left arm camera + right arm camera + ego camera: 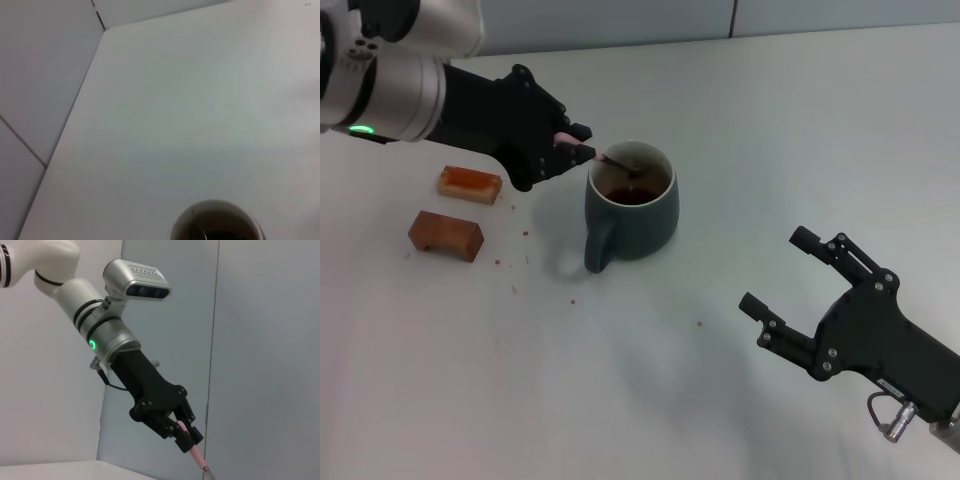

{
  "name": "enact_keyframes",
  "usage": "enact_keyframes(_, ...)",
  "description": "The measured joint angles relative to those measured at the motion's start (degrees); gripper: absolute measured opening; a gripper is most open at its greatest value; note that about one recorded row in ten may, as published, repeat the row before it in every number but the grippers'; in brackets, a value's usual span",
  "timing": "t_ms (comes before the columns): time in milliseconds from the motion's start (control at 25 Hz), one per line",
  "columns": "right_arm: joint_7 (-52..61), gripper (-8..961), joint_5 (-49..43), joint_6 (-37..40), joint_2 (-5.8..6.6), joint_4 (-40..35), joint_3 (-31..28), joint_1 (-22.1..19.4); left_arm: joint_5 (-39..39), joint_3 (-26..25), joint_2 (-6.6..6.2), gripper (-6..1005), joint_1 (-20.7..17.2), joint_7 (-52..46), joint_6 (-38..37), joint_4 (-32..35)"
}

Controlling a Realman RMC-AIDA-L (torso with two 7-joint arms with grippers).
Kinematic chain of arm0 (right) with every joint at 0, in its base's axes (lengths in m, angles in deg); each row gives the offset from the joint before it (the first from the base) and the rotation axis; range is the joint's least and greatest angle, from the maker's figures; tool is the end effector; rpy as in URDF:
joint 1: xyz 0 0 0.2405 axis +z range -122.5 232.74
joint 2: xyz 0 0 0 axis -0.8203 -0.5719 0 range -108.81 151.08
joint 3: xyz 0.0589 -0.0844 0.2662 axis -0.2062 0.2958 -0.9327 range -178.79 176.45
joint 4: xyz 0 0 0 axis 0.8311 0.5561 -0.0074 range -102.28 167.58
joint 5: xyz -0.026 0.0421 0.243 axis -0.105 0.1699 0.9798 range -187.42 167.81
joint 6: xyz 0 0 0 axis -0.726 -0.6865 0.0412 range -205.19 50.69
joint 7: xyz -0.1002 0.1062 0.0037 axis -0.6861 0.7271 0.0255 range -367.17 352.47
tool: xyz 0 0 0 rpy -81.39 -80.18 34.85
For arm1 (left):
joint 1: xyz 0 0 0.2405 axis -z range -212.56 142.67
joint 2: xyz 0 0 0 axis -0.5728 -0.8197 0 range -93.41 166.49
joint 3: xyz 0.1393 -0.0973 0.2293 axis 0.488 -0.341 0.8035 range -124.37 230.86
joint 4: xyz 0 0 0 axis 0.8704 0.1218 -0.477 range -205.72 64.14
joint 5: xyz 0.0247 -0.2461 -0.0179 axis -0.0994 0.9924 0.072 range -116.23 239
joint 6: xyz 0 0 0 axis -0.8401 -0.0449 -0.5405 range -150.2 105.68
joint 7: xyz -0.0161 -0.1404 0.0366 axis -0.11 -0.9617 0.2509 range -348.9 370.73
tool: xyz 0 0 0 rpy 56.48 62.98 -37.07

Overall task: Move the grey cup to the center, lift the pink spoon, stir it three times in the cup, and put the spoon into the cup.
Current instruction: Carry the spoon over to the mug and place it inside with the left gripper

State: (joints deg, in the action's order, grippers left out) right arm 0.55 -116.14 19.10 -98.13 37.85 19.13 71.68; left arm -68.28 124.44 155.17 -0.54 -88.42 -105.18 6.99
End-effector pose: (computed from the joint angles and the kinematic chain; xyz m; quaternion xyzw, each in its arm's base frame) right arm 0.3476 0.2174 -0.1028 -0.8472 0.0578 0.3874 0.3590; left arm -0.1528 0.4241 0.0088 -0.9859 0.0420 0.0309 0.1587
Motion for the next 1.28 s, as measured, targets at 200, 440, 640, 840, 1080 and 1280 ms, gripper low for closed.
enact_keyframes(200, 0.0, 834, 0.0, -0.2, 0.00, 0.0, 0.0, 0.1, 0.7, 1.6, 0.11, 141, 0.1, -0.3, -0.5, 0.5)
enact_keyframes(440, 0.0, 835, 0.0, -0.4, 0.00, 0.0, 0.0, 0.0, 0.7, 1.6, -0.08, 141, -1.0, -1.0, -1.9, 1.6)
enact_keyframes(640, 0.0, 835, 0.0, -0.6, 0.00, -0.1, 0.0, 0.2, 0.2, 0.8, -0.30, 141, -1.7, -1.6, -2.6, 2.0)
enact_keyframes(840, 0.0, 834, 0.0, -1.1, 0.00, -0.2, 0.0, 0.6, -1.1, -0.8, -0.35, 142, -1.1, -1.7, -2.0, 1.6)
enact_keyframes(1080, 0.0, 835, 0.0, -1.1, 0.00, -0.2, 0.0, 0.6, -1.3, -1.3, -0.22, 142, 0.3, -1.5, -1.2, 0.9)
enact_keyframes(1280, 0.0, 834, 0.0, -1.1, 0.08, -0.3, 0.0, 0.7, -1.0, 0.3, 0.05, 143, 2.2, -1.1, -0.1, -1.7)
